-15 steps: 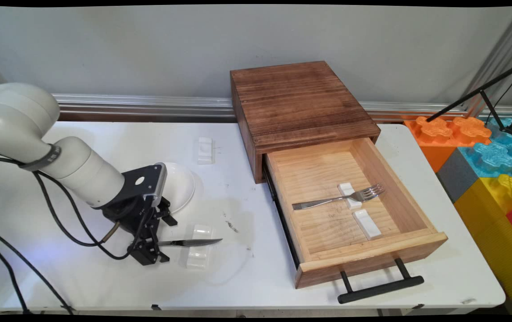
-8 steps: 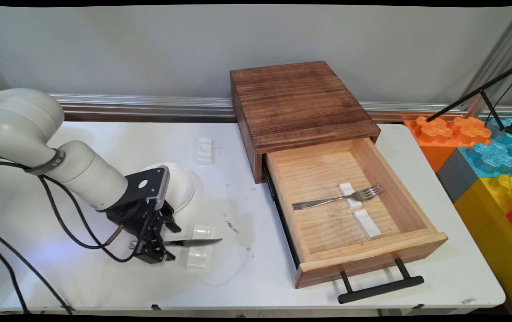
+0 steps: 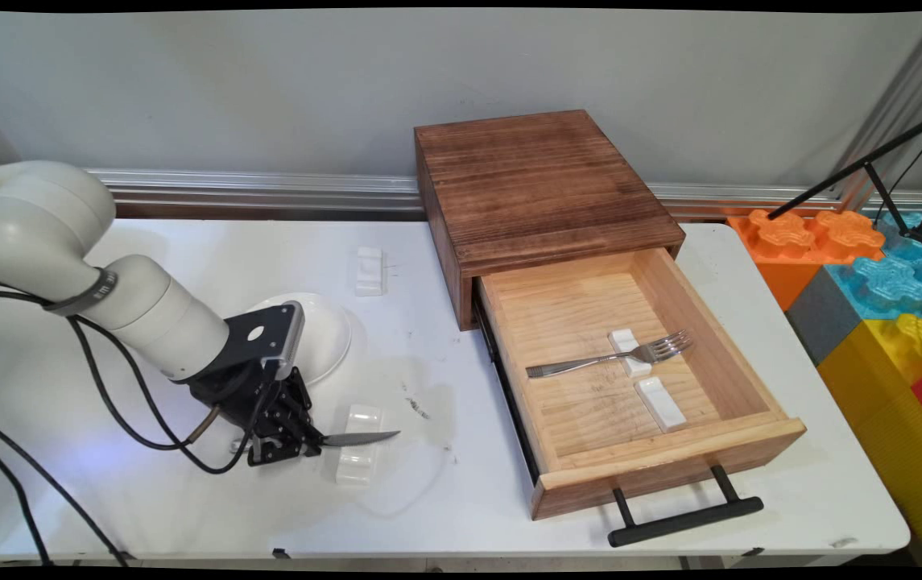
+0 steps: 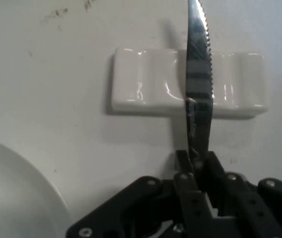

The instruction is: Place the picked object into the drawer

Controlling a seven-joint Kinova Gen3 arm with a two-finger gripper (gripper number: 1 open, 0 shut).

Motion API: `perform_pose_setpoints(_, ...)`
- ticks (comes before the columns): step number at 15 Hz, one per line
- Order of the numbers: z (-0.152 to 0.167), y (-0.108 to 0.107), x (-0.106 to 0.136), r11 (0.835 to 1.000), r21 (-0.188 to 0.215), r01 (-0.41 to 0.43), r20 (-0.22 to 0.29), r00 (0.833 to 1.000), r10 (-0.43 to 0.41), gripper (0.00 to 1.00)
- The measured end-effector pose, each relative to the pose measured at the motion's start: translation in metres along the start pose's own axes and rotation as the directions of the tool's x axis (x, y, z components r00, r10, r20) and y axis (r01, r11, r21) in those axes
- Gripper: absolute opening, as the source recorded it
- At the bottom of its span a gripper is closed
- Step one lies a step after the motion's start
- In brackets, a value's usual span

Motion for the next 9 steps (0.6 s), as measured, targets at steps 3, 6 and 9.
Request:
perform_pose_setpoints(3, -0.002, -0.001, 0.0, 1.0, -0.009, 0.0, -0.003, 1.0, 0.0, 0.0)
perform_pose_setpoints(6, -0.006, -0.003, 0.002, 1.0, -0.014, 0.001, -0.006, 1.0, -0.002, 0.0)
perform_pose_setpoints(9, -0.018, -0.006, 0.009, 1.0, -0.015, 0.008, -0.01, 1.0, -0.008, 0.0)
